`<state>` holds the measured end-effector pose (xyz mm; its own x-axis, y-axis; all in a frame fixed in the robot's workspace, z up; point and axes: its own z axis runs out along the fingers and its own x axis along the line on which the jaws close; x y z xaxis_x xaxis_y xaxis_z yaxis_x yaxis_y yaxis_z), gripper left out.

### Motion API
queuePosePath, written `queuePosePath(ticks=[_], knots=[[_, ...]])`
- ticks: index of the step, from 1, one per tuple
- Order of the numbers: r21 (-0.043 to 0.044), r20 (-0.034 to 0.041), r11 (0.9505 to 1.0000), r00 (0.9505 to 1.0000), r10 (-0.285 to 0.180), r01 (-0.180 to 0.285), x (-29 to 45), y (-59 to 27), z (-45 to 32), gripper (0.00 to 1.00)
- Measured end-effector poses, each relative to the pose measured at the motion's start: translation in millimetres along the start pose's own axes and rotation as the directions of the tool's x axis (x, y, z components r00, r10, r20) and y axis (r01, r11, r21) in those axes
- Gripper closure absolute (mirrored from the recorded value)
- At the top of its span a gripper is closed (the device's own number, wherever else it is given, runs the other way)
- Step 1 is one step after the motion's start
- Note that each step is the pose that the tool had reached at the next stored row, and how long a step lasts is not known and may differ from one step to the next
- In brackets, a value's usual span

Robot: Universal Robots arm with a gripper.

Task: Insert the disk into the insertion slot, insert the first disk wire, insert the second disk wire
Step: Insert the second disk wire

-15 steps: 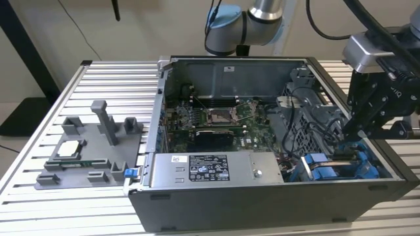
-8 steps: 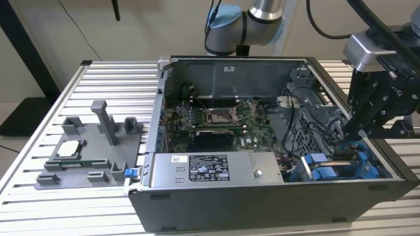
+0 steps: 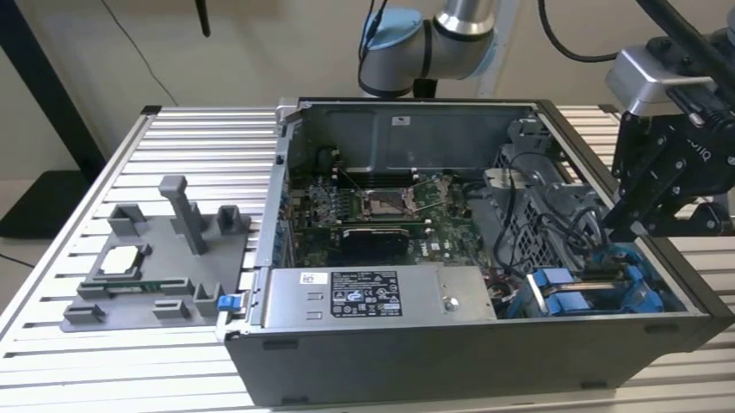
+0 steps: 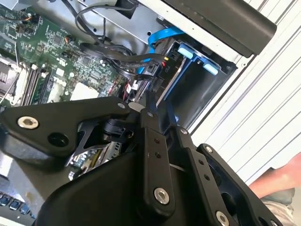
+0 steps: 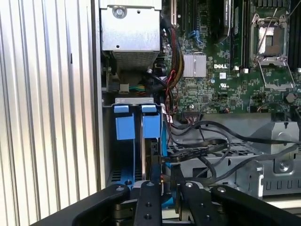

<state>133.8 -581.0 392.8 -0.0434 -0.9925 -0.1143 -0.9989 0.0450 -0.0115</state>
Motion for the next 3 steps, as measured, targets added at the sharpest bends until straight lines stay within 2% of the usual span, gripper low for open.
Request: queuePosePath(ticks=[3], knots=[[0.0000, 0.0000, 1.0000, 1.0000, 0.000, 0.000, 0.0, 0.1, -0.2, 0.00]])
